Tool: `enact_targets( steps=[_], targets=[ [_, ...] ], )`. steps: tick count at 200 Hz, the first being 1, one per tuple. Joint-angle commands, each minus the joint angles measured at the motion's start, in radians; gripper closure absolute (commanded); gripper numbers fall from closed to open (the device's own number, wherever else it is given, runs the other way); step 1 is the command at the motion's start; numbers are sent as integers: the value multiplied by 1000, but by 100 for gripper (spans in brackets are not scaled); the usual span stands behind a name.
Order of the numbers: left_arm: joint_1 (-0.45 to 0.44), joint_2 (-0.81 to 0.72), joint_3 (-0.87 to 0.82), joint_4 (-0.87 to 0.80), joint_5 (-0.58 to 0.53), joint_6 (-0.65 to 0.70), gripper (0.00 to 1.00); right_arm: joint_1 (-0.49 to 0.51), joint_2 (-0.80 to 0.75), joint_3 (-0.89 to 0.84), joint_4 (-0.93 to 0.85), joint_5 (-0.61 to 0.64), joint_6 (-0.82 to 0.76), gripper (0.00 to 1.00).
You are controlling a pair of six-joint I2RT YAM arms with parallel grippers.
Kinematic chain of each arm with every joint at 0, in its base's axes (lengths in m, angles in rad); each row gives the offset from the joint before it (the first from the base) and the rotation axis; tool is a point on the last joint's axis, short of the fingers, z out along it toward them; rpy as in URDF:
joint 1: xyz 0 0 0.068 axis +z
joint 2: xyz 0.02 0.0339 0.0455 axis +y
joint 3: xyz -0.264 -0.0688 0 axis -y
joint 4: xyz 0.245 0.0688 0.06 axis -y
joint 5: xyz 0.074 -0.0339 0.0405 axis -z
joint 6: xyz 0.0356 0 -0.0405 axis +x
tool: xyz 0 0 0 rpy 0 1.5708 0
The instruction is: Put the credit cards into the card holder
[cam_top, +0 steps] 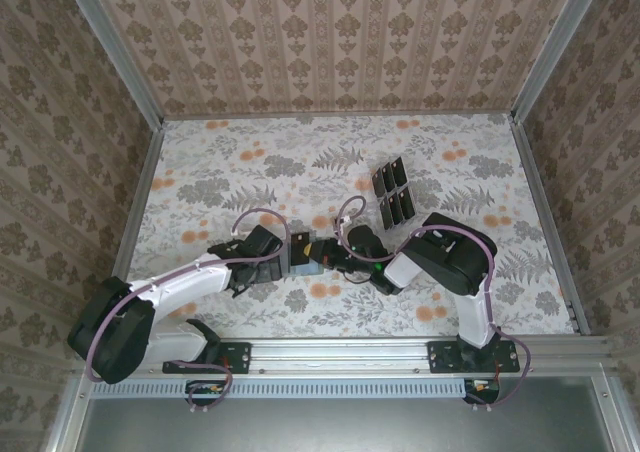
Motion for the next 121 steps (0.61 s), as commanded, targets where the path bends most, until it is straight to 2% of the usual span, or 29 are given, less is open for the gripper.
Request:
enact_targets(
  steps=[1,121],
  targets=[
    [-1,-7,-18,-40,-25,-9,0,-4,25,28,18,-13,-1,100],
    [0,-7,-19,-35,-24,2,0,-14,93,59,36,18,-1,100]
  ],
)
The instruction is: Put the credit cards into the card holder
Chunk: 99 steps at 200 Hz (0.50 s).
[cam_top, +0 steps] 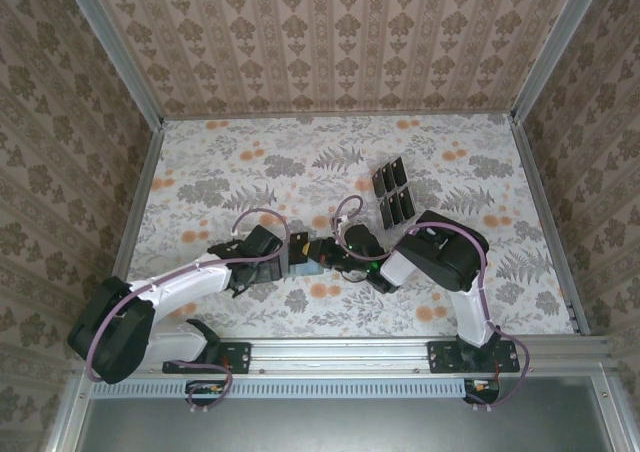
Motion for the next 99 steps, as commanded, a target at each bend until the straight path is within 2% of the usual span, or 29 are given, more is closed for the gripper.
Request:
enact_targets(
  steps=[1,99],
  targets=[
    [-1,-7,-19,-35,-24,2,0,-6,37,26,32,15,-1,100],
    [1,-6,-17,-37,-25,8,0,3,43,0,66,-23,17,100]
  ],
)
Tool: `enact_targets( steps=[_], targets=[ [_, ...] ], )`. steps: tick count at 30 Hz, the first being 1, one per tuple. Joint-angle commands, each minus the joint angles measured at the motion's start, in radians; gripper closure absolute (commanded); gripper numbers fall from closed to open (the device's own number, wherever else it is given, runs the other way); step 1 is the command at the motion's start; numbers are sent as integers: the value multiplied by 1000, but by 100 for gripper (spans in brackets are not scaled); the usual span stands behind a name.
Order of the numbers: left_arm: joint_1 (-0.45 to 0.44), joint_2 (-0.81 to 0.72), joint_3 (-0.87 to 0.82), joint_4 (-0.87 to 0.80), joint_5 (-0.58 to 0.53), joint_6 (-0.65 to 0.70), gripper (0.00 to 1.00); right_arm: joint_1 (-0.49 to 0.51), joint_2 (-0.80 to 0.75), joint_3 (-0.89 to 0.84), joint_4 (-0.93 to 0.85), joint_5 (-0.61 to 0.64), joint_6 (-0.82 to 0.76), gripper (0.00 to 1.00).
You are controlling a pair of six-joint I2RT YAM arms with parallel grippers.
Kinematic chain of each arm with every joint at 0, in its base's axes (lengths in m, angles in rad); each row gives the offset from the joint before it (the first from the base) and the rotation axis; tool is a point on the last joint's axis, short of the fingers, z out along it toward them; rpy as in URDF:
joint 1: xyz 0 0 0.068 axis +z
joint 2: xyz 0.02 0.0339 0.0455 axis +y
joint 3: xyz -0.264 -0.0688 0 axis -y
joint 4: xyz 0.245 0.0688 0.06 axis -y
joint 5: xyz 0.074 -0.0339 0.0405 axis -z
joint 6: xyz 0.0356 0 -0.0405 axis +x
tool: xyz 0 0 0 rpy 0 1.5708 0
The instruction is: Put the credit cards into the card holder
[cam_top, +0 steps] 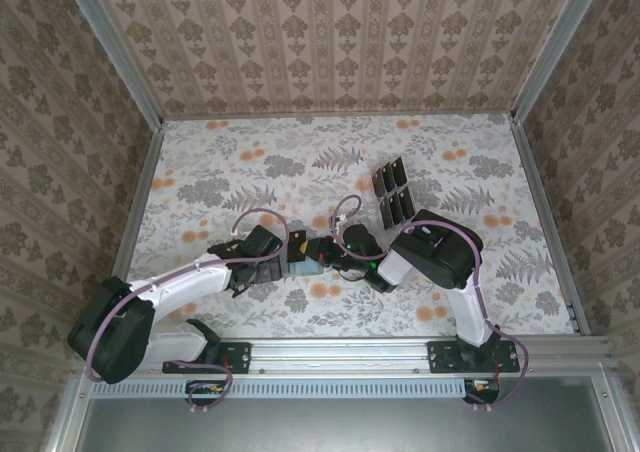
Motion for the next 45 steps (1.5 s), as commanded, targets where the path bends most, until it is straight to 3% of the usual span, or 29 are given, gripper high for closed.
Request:
enact_targets(
  steps=[1,30,45],
  targets=[
    [1,-6,-17,-37,-25,7,0,3,8,-20,24,-22,10,100],
    [4,-5,-13,-37,-25,12,0,59,-9,-99,23,-8,59,100],
    [5,-3,-14,-35,-22,16,0,88,-83,-79,-188,75,97,100]
  ],
)
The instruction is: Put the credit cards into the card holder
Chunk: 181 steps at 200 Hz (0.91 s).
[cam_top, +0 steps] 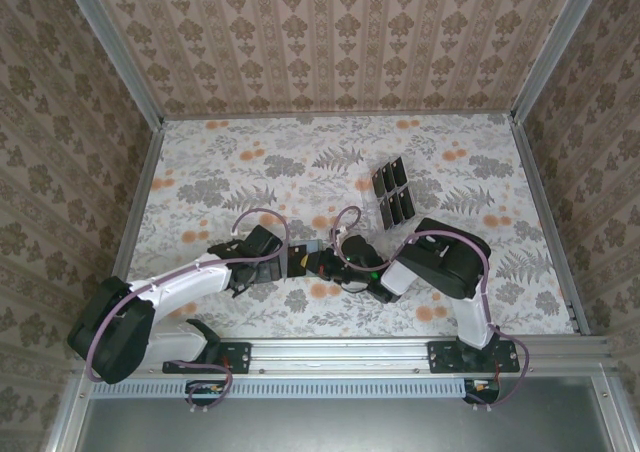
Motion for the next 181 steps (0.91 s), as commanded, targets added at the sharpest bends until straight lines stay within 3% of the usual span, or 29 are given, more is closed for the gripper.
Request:
enact_targets(
  steps=[1,181],
  targets=[
    [5,-4,-15,-35,-21,16,0,7,4,0,-113,32,21,100],
    [6,-10,-19,-39,-24,12,0,-43,66,49,-88,-31,-22,100]
  ],
)
